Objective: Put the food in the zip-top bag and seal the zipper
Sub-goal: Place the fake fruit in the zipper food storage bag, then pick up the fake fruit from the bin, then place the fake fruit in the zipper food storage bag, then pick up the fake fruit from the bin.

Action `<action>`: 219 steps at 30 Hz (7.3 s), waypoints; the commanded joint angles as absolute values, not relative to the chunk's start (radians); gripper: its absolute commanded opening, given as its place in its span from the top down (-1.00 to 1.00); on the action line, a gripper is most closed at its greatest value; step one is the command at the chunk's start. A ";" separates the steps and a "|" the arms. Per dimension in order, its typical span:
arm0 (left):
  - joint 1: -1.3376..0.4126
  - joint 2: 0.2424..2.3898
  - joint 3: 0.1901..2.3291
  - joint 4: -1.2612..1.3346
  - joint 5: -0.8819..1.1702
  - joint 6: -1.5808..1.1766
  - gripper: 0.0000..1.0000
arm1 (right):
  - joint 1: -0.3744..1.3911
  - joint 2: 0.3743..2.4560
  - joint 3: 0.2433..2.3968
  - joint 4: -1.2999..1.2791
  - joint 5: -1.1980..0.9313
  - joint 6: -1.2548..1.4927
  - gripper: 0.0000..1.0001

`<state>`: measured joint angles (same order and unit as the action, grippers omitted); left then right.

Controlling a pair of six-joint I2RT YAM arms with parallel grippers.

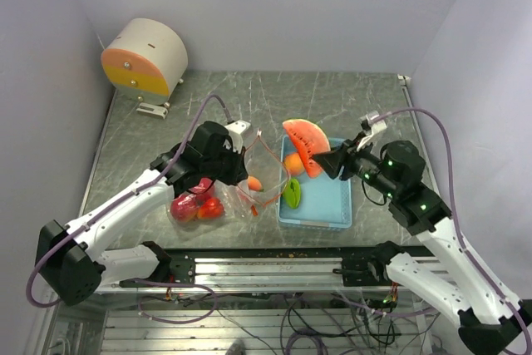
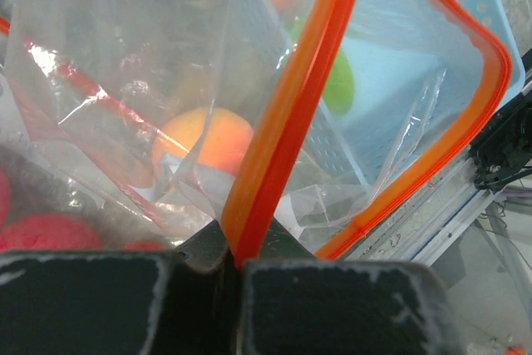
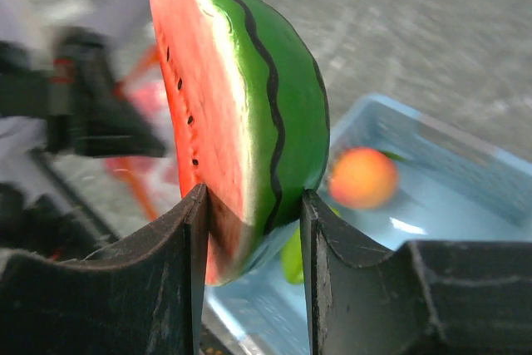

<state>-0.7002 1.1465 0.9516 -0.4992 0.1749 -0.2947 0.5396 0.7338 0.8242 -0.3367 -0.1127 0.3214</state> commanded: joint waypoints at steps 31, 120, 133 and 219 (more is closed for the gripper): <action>-0.698 1.109 1.057 -0.498 0.191 -0.294 0.86 | 0.670 0.948 0.539 0.224 -0.238 0.486 1.00; -0.698 1.053 0.981 -0.508 0.052 -0.298 0.86 | 0.559 1.519 0.786 -0.022 0.258 0.431 0.37; -0.698 1.081 0.978 -0.495 0.052 -0.303 0.86 | 0.801 0.974 0.770 -0.036 -0.025 0.343 0.39; -0.697 1.161 1.023 -0.521 0.024 -0.285 0.86 | 0.833 0.819 0.564 0.113 0.000 0.490 -0.92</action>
<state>-0.7010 1.1366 1.0286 -0.5488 0.0635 -0.2951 0.8371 0.9062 0.5694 0.0383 0.0292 0.5236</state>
